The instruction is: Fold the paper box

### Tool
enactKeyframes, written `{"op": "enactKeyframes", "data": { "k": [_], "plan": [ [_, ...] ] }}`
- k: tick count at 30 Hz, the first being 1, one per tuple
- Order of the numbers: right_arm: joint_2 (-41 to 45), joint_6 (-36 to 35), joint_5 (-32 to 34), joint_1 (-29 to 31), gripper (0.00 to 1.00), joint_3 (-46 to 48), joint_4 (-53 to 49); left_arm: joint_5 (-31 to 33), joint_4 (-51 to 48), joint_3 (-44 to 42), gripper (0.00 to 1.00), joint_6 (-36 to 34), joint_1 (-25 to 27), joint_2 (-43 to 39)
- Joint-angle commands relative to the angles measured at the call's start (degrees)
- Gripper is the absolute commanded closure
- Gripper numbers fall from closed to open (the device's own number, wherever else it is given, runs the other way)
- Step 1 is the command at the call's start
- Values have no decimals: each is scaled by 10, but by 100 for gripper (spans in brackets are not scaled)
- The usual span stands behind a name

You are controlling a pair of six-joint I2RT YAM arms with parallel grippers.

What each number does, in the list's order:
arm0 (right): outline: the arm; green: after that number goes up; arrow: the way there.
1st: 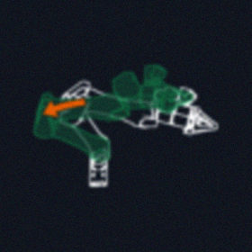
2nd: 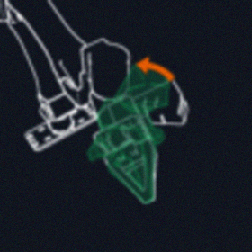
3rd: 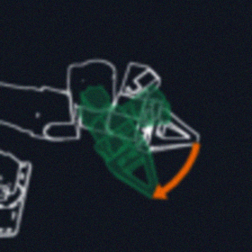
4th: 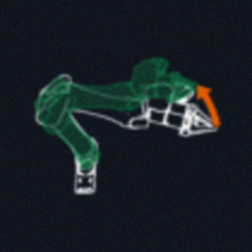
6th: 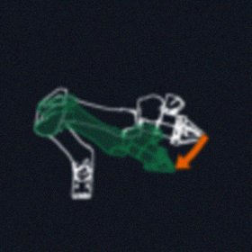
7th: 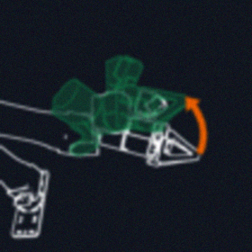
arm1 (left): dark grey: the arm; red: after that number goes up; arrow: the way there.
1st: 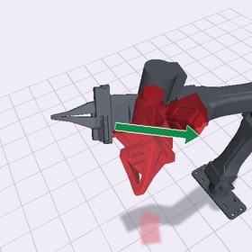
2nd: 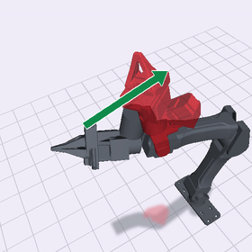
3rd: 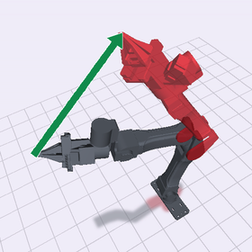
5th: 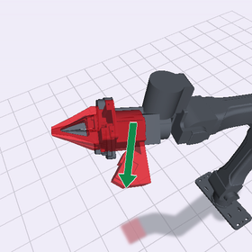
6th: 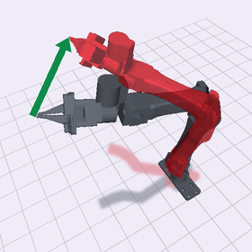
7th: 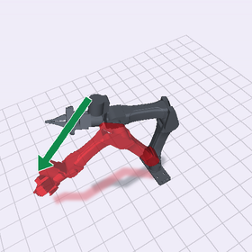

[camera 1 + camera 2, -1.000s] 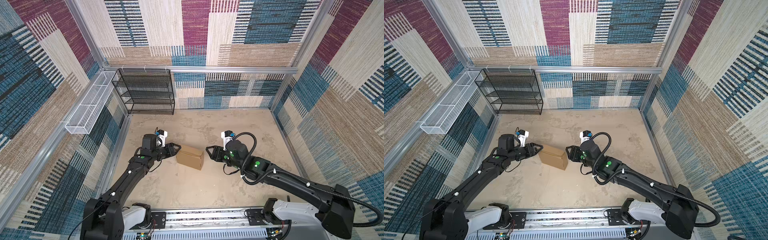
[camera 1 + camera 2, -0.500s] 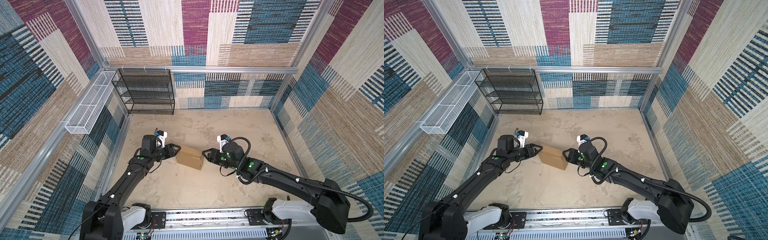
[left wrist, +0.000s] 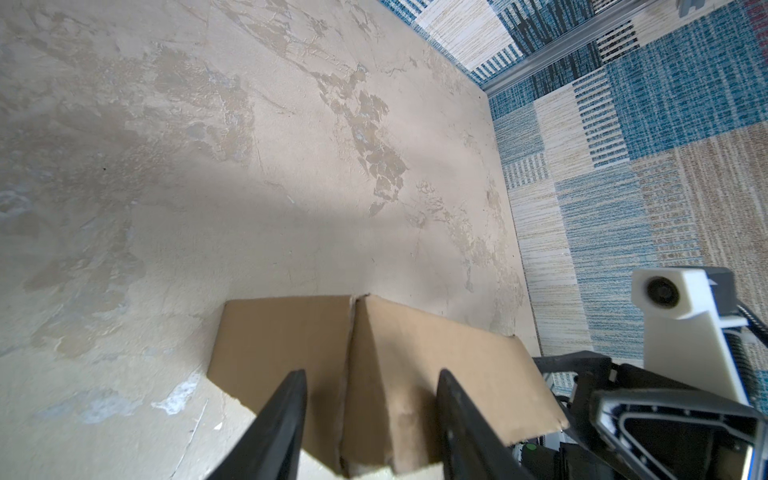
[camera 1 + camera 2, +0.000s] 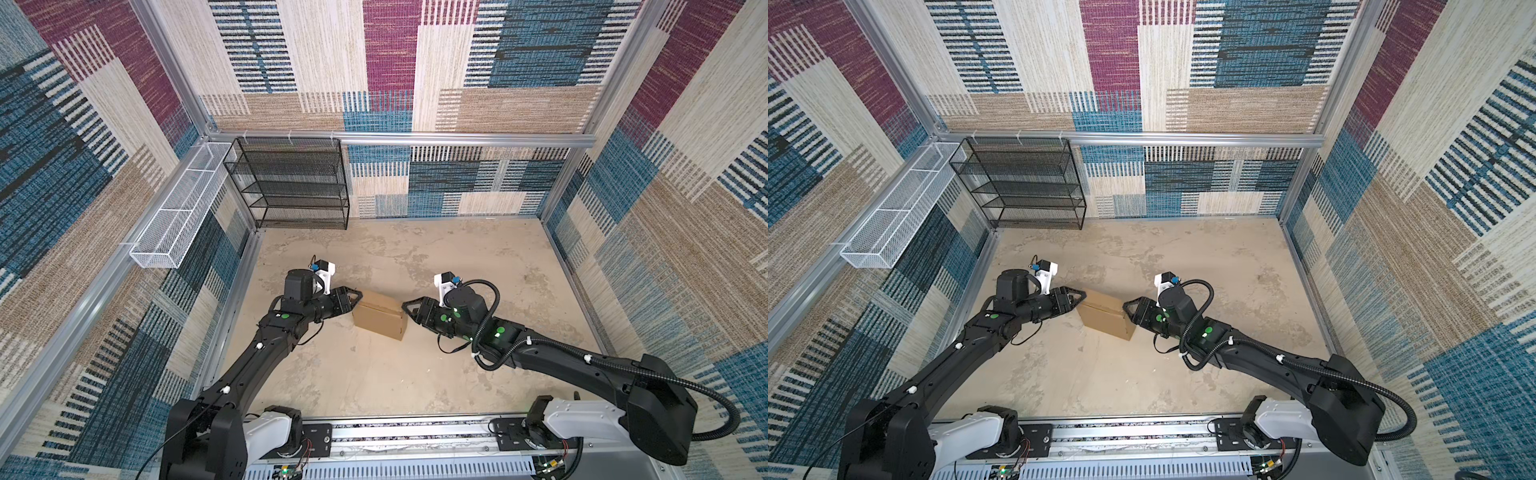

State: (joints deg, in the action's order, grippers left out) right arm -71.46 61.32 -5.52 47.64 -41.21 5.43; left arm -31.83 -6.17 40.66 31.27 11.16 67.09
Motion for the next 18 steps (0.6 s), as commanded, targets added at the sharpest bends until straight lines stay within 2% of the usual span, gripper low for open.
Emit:
{"op": "enactKeyframes", "data": {
  "k": [1,6,18],
  "plan": [
    [-4,20,-3,1,44,4,36,6,-7,-3,47,-3,1,2],
    [1,28,10,1,44,11,34,5,-3,-3,47,-2,2,4],
    [-44,29,-13,1,47,4,65,5,5,-5,49,-1,3,12]
  ]
}}
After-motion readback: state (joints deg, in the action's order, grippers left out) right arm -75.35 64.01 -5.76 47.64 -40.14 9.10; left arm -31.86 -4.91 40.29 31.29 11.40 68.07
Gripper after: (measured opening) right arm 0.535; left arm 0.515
